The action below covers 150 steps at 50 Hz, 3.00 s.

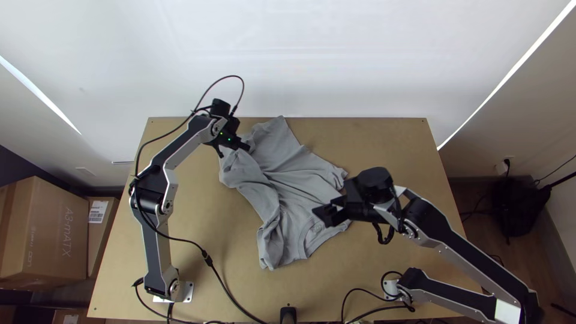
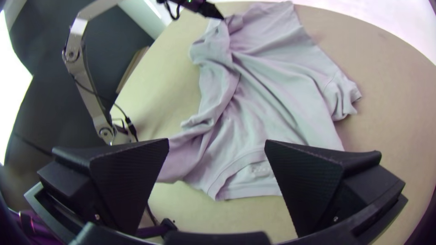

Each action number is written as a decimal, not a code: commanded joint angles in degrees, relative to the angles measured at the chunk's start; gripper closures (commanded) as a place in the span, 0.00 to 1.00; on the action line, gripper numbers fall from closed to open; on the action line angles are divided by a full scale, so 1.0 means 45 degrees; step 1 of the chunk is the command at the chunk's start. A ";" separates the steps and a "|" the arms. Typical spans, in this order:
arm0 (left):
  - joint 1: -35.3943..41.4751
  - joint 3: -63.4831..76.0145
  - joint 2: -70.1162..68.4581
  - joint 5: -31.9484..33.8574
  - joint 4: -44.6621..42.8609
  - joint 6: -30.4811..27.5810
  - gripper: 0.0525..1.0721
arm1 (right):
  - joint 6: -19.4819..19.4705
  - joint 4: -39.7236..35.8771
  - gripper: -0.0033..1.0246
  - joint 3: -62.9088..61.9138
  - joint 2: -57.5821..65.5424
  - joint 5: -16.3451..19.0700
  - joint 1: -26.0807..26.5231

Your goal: Fold the t-shirt

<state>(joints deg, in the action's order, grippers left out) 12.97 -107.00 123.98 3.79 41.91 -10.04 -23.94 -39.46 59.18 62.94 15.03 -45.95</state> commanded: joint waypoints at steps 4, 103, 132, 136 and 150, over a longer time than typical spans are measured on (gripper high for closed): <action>-0.0676 0.0087 -0.1517 -0.0022 -0.0446 0.0982 0.98 | 0.1317 -0.0977 0.05 -0.0006 0.0545 0.0567 -0.1429; -0.2238 0.0438 -0.3665 -0.0335 -0.1794 0.3658 0.98 | 0.3270 0.7852 0.97 -0.1393 0.6991 -0.3183 -0.7190; -0.3430 0.1532 -0.5794 -0.0335 -0.1813 0.3853 0.98 | 0.4344 0.6055 0.97 -0.2838 0.1600 -0.5273 -0.3597; -0.3508 0.1590 -0.6185 -0.0433 -0.1813 0.3872 0.98 | 0.4637 0.6055 0.97 -0.2721 0.1034 -0.5253 -0.2522; -0.3449 0.1903 -0.8001 -0.1331 -0.2458 0.3853 0.98 | 0.5048 0.4590 0.97 -0.1451 -0.0041 -0.3691 0.1482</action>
<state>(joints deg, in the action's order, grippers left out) -2.26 -99.29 92.95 -0.69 33.06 6.46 -2.42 -17.43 49.58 65.32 -3.60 -44.53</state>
